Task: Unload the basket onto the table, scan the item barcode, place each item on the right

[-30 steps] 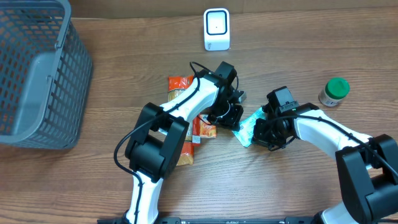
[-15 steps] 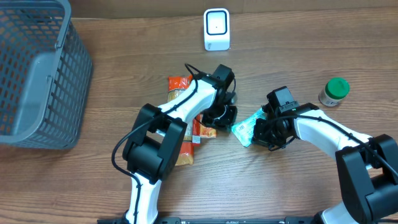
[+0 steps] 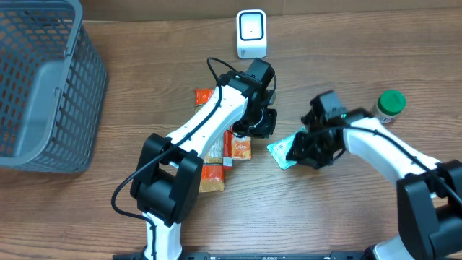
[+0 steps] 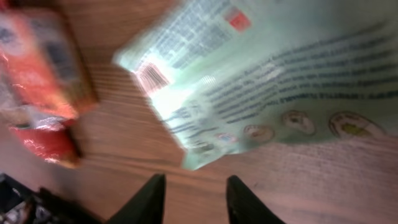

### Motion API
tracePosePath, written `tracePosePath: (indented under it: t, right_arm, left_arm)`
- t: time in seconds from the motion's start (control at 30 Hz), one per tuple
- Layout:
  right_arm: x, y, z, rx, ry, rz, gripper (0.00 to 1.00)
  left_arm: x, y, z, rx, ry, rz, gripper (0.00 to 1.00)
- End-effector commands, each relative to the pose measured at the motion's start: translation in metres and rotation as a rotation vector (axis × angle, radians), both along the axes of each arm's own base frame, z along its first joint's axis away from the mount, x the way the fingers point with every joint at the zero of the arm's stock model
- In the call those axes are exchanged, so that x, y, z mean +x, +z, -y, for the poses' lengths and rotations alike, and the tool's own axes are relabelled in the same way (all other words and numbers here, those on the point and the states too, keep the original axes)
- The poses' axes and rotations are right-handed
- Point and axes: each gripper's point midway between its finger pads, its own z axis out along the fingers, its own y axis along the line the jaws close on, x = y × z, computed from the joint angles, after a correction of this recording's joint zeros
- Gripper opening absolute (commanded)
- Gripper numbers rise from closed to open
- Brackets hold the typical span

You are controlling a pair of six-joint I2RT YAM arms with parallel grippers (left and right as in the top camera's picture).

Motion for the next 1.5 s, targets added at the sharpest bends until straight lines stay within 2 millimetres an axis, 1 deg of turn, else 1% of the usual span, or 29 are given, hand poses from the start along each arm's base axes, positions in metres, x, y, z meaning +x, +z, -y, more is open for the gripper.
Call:
tracePosePath:
  t: [0.0,0.03,0.1,0.17,0.27,0.37,0.5,0.67,0.8,1.03,1.1,1.3,1.47]
  right_arm:
    - [0.034,0.035,0.018,-0.064,0.002,0.146,0.47]
    - [0.039,0.036,0.027,-0.098,-0.009,0.156,0.50]
    - [0.043,0.036,0.036,-0.114,0.011,0.178,0.57]
    - [0.046,0.035,0.046,-0.120,0.013,0.182,0.58]
    - [0.049,0.030,0.060,-0.133,-0.017,0.170,0.57]
    - [0.050,0.022,0.068,-0.134,-0.024,0.165,0.58]
    - [0.050,0.008,0.069,-0.137,-0.014,0.152,0.57]
    - [0.051,-0.007,0.068,-0.142,-0.012,0.122,0.56]
    - [0.051,-0.015,0.068,-0.145,-0.010,0.105,0.56]
    - [0.050,-0.015,0.066,-0.134,0.014,0.114,0.56]
    - [0.050,-0.015,0.067,-0.134,0.014,0.114,0.56]
    - [0.051,-0.015,0.066,-0.133,0.014,0.114,0.56]
    - [0.050,-0.015,0.066,-0.133,0.015,0.114,0.56]
  left_arm:
    - [-0.006,0.003,0.011,-0.018,-0.010,-0.003,0.04]
    - [-0.008,0.001,0.014,-0.020,-0.018,0.001,0.04]
    - [-0.010,-0.001,0.019,-0.023,-0.033,0.008,0.04]
    - [-0.012,-0.005,0.023,-0.011,-0.027,0.015,0.04]
    - [-0.015,-0.017,0.019,0.050,0.031,0.010,0.04]
    - [-0.022,-0.027,0.023,0.052,0.022,-0.006,0.04]
    - [-0.026,-0.031,0.025,0.063,0.008,-0.007,0.04]
    - [-0.021,-0.033,0.024,0.076,0.012,0.018,0.04]
    - [-0.022,-0.033,0.026,0.085,0.004,0.026,0.04]
    - [-0.024,-0.035,0.028,0.086,0.023,0.018,0.04]
    - [-0.025,-0.038,0.028,0.091,0.028,0.010,0.04]
    - [-0.030,-0.061,0.035,0.077,0.020,-0.051,0.04]
    - [-0.033,-0.066,0.036,0.074,0.018,-0.070,0.04]
